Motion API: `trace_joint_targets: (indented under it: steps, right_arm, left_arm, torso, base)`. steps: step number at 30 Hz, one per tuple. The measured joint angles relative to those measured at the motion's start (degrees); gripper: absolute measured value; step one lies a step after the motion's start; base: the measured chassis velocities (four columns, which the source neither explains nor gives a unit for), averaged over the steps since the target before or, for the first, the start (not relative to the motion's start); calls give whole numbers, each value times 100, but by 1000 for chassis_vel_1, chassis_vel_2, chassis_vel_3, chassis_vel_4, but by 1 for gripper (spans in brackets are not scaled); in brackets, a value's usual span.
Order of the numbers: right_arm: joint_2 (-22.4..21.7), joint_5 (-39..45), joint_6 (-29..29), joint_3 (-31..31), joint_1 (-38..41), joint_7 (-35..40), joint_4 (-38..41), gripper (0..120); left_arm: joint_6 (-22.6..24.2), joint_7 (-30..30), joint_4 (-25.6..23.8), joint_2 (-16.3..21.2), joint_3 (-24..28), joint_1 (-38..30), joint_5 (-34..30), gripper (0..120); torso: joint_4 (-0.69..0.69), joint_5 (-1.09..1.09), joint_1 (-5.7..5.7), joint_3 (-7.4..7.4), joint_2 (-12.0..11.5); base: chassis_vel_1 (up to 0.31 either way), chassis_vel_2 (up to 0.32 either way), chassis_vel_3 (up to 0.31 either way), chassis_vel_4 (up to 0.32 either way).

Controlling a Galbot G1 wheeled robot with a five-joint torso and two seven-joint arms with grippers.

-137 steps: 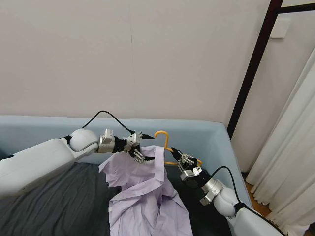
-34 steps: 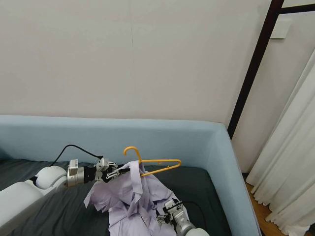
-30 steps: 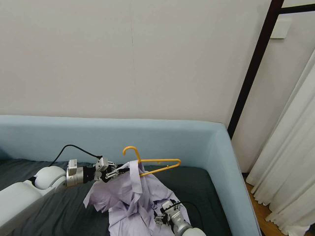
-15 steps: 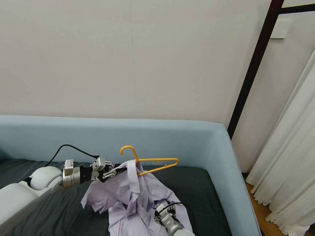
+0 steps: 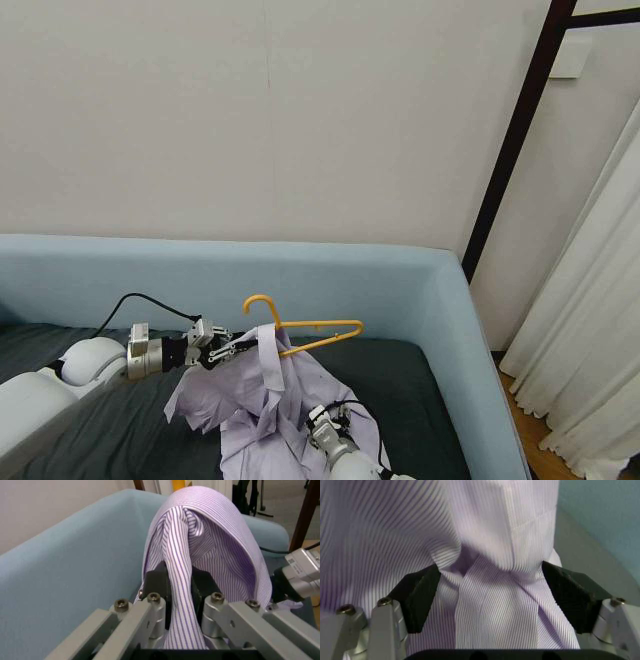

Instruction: Pick up the clothes from the sofa and hang them on the clothes hanger.

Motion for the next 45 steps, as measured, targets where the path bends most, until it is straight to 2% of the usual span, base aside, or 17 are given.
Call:
trace_joint_targets:
  steps: [6,9,11,18,22,23,26,27,31,35,45]
  right_arm:
    - [69,107,-188,-3,33,25,-90,81]
    - [65,255,-578,-79,38,71,-33,80]
    - [66,255,-618,-102,46,75,-33,80]
    - [184,249,-736,-231,168,153,-182,59]
    - [212,223,-774,-260,227,199,-249,41]
    - [212,223,-774,-260,227,199,-249,41]
    - [187,226,-811,-290,238,228,-250,28]
    - [187,226,-811,-290,238,228,-250,28]
    - [129,211,-816,-319,237,224,-208,8]
    - [79,168,-755,-325,223,199,-172,0]
    - [-288,169,-700,-225,154,69,99,0]
  left_arm:
    - [-1,7,5,23,-8,-14,-45,8]
    - [-1,20,4,49,-34,-2,-55,8]
    - [-1,23,4,51,-44,9,-55,8]
    - [-1,27,-6,46,-109,49,-55,8]
    - [-3,34,-20,55,-140,87,-55,8]
    - [-3,34,-20,55,-140,87,-55,8]
    - [-4,38,-11,56,-144,90,-55,8]
    - [-4,38,-11,56,-144,90,-55,8]
    - [-5,41,20,51,-140,70,-55,8]
    - [-5,45,40,49,-133,60,-58,8]
    - [-9,76,48,97,-169,69,-68,8]
  torso:
    - [-1,0,0,0,0]
    - [-1,0,0,0,0]
    - [0,0,0,0,0]
    - [0,0,0,0,1]
    - [0,0,0,0,1]
    - [0,0,0,0,1]
    - [0,0,0,0,1]
    - [0,0,0,0,1]
    - [0,0,0,0,1]
    - [-1,1,0,0,1]
    - [-1,1,0,0,1]
  base:
    - [0,0,0,0]
    - [0,0,0,0]
    - [0,0,0,0]
    - [0,0,0,0]
    - [0,0,0,0]
    - [0,0,0,0]
    - [0,0,0,0]
    - [0,0,0,0]
    - [0,0,0,0]
    - [0,0,0,0]
    - [0,0,0,0]
